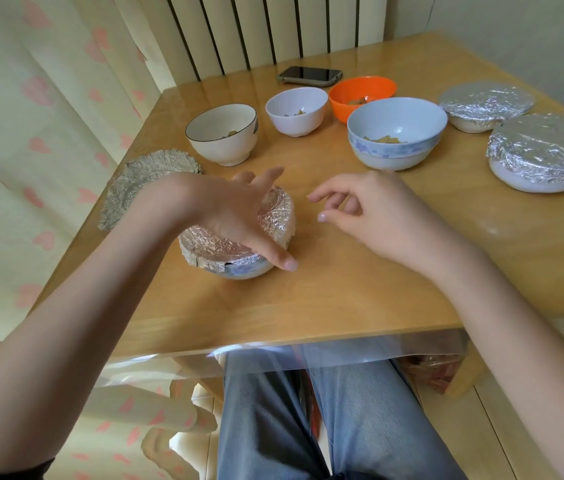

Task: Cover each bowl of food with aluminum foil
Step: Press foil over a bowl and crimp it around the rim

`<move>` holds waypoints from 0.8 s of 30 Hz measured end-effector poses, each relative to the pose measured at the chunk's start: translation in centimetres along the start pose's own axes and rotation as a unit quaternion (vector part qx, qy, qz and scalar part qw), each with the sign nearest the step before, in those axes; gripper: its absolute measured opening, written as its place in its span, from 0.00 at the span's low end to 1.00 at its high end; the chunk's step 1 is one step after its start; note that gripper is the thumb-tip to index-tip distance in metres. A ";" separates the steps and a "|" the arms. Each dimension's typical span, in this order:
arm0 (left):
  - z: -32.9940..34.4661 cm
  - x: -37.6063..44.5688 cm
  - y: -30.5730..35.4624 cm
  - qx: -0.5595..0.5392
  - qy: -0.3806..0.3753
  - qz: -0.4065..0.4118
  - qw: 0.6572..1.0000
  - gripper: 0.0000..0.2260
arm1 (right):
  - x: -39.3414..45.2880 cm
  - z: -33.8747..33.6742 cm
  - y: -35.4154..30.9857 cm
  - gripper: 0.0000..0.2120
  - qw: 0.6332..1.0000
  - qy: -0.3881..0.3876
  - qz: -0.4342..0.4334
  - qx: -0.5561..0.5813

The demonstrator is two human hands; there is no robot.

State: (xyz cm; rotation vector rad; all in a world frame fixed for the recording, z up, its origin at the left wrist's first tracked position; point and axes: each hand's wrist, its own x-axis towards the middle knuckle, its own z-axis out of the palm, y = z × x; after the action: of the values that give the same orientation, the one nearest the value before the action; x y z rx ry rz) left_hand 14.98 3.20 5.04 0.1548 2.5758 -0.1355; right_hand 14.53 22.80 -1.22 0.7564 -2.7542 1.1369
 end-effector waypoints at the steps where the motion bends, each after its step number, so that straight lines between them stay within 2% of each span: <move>1: -0.2 -0.4 -0.1 -0.019 0.000 0.008 1.000 0.65 | -0.7 0.3 -0.3 0.11 1.000 0.000 0.004 0.003; 4: -1.2 -1.4 -1.3 -0.025 0.004 0.062 0.998 0.64 | -2.1 1.3 -1.4 0.15 1.000 -0.010 0.007 0.013; 9: -0.8 -0.7 -3.5 0.010 -0.043 0.135 0.990 0.65 | -2.8 3.3 -2.3 0.20 0.998 0.008 0.021 0.056; 12: -0.1 -0.5 -3.6 -0.013 0.003 0.172 0.985 0.59 | -2.6 3.6 -2.2 0.18 0.995 0.021 0.029 0.091; 17: 0.6 -0.6 -3.5 -0.021 0.041 0.144 0.988 0.55 | -2.1 3.6 -2.1 0.20 0.993 0.004 0.032 0.114; 21: 0.0 -0.7 -3.3 -0.026 -0.002 0.129 0.991 0.57 | -1.9 3.3 -2.3 0.25 0.992 -0.003 0.039 0.120; 24: -0.2 -0.6 -3.1 -0.015 -0.015 0.122 0.992 0.58 | -1.3 3.1 -2.3 0.24 0.993 0.006 0.033 0.111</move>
State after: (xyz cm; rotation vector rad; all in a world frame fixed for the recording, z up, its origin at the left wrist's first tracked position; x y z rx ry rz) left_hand 14.97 0.11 5.78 0.4512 2.5037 -0.0078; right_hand 17.14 19.80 -2.30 0.6795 -2.6919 1.4731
